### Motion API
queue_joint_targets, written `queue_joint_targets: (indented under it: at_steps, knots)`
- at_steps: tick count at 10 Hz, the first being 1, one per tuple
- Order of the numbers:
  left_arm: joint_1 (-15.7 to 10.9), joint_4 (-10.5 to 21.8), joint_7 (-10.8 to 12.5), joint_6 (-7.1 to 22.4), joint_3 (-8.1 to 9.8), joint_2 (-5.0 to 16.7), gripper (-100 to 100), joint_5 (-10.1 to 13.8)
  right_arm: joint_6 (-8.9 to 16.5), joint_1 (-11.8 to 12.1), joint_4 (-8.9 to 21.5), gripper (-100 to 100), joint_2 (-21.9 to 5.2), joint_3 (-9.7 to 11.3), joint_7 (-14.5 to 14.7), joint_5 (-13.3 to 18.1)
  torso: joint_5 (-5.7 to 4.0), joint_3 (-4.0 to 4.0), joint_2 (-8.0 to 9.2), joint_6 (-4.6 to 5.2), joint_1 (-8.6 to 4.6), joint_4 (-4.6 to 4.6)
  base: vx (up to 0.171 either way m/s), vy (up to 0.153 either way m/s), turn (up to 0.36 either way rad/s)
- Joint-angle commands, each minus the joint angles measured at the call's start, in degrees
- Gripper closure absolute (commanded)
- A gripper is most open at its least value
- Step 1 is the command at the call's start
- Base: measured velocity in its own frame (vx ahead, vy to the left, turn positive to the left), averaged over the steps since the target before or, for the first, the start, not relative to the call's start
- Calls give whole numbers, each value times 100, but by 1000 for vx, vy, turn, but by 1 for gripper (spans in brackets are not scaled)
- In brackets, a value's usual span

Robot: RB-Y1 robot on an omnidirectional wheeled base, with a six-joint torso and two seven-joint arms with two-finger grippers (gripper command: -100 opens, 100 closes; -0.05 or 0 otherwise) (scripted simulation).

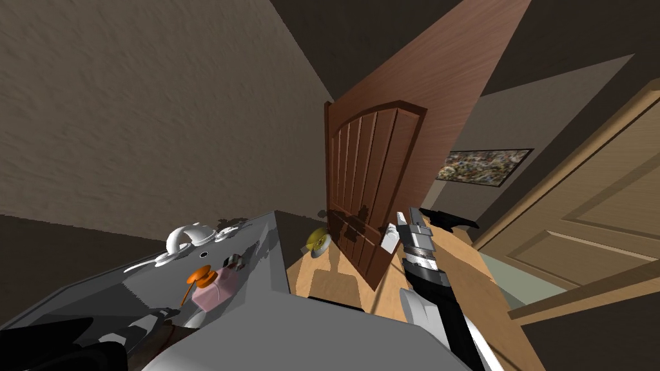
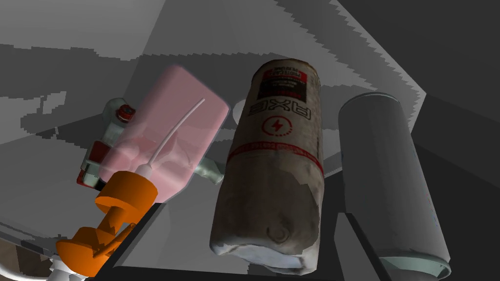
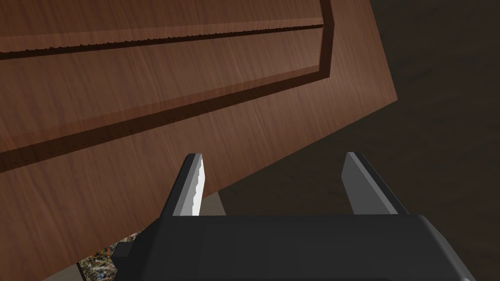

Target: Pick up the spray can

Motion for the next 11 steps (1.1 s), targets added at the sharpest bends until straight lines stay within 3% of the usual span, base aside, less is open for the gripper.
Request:
queue_joint_targets:
  at_steps: [1, 2, 6, 7, 8, 10, 11]
  knots:
    - [0, 0, 0, 0, 0, 0, -100, 0, 0, 0, 0, 0, 0, 0, 0, 0, 0, 0, 0, 0, 0, 0, -1, -5, -12]
    - [-4, 12, -6, -11, -6, 1, 100, -6, 0, 0, 0, 0, 0, 0, 0, 0, 0, 0, 0, -1, 2, 0, -2, 0, 18]
    - [-1, 12, -7, -9, -6, 0, 100, -6, 0, 0, 0, 0, 0, 0, 0, 0, 1, -1, -2, 1, 6, 0, 0, 0, -3]
    - [-1, 12, -6, -8, -5, 0, 0, -6, 0, 0, 0, 0, 0, 0, 0, 0, 1, -1, -2, 1, 6, 0, 0, 0, 0]
    - [68, -172, 29, 54, 68, -34, 100, 59, 0, 0, 0, 0, 0, 0, 0, 0, 2, -1, -2, 1, 6, 0, 1, 10, 73]
    - [160, -408, 82, 156, 207, -48, 100, 187, 0, 1, 0, 0, 0, -1, 0, 0, 0, 1, 1, -3, 6, 1, 0, 15, 67]
    - [115, -336, 83, 139, 174, -17, 100, 156, 0, 0, 0, 0, 0, -1, 0, 0, -2, 1, 0, -1, 5, 1, 0, 0, 0]
